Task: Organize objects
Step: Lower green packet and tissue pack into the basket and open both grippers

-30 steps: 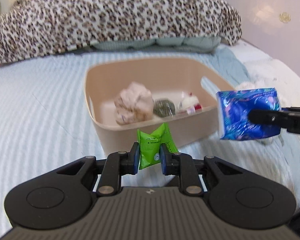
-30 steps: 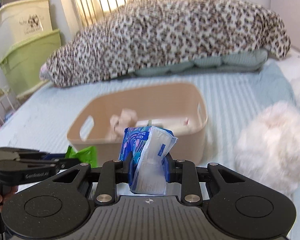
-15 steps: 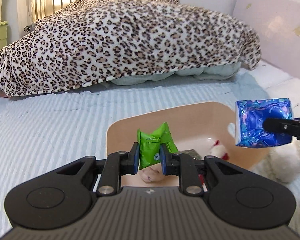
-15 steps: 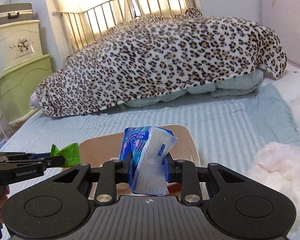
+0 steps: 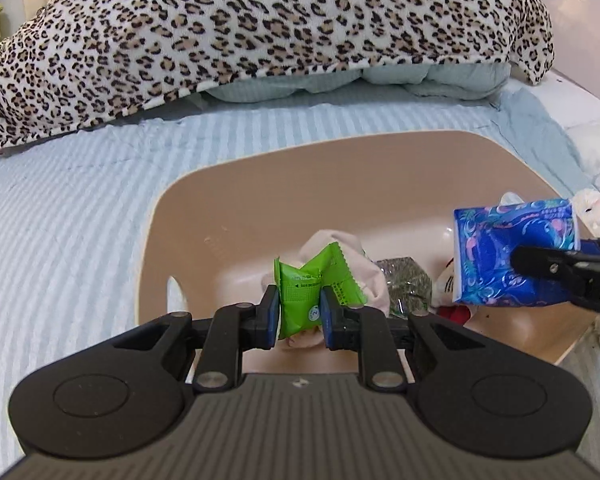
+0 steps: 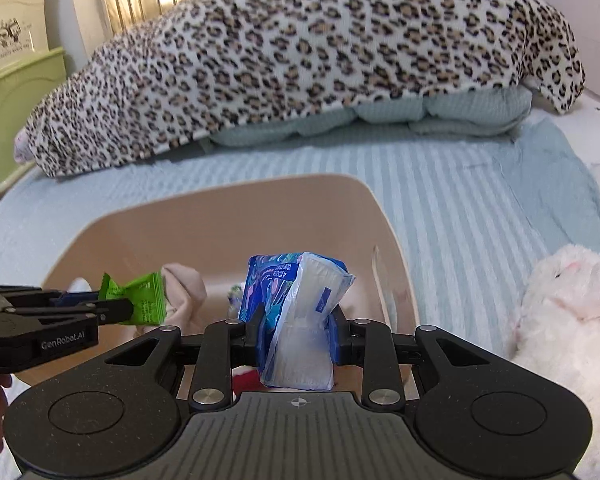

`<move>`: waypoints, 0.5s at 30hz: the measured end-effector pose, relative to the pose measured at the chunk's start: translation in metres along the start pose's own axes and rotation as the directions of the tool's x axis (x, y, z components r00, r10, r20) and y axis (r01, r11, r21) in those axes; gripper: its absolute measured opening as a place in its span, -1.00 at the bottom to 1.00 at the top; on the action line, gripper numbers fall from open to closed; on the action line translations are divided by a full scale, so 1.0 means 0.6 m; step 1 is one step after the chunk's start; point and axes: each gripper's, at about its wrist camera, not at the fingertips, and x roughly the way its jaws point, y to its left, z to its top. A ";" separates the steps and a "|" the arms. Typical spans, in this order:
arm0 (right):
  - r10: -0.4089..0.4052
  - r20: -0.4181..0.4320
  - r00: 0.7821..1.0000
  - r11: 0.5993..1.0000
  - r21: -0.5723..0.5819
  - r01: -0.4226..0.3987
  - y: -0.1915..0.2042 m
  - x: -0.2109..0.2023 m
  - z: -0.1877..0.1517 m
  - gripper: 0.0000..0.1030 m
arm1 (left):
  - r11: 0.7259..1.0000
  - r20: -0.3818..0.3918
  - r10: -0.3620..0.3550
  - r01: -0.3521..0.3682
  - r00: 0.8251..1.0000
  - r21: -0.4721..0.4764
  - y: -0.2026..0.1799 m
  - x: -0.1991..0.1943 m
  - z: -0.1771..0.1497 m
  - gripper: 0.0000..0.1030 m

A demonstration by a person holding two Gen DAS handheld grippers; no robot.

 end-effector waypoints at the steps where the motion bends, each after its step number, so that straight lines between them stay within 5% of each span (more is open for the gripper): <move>1: -0.006 0.002 1.000 1.000 -0.007 0.006 0.001 0.002 -0.003 -0.43 | 1.000 -0.001 0.003 -0.003 1.000 0.000 -0.003 -0.002 0.000 -0.51; 3: 0.001 -0.001 1.000 1.000 -0.009 -0.001 0.001 0.001 -0.004 -0.33 | 1.000 0.006 0.011 -0.011 1.000 0.015 -0.005 -0.004 -0.001 -0.27; 5: 0.002 0.010 1.000 1.000 -0.009 -0.002 0.002 -0.007 -0.005 -0.09 | 0.999 0.031 0.033 -0.034 0.999 0.034 -0.014 -0.015 0.001 0.52; 7: 0.001 0.035 0.999 1.000 -0.010 -0.001 0.003 -0.023 -0.002 0.21 | 0.998 0.085 0.049 -0.052 0.995 0.030 -0.015 -0.038 -0.001 0.75; 8: 0.001 0.049 0.999 1.000 -0.010 0.000 0.003 -0.033 -0.001 0.43 | 0.998 0.097 0.052 -0.055 0.994 0.024 -0.013 -0.047 -0.001 0.80; 15: 0.017 0.091 0.996 0.998 -0.058 -0.011 0.017 -0.104 0.009 0.89 | 0.998 0.104 0.061 -0.063 0.993 0.013 -0.001 -0.105 -0.005 0.81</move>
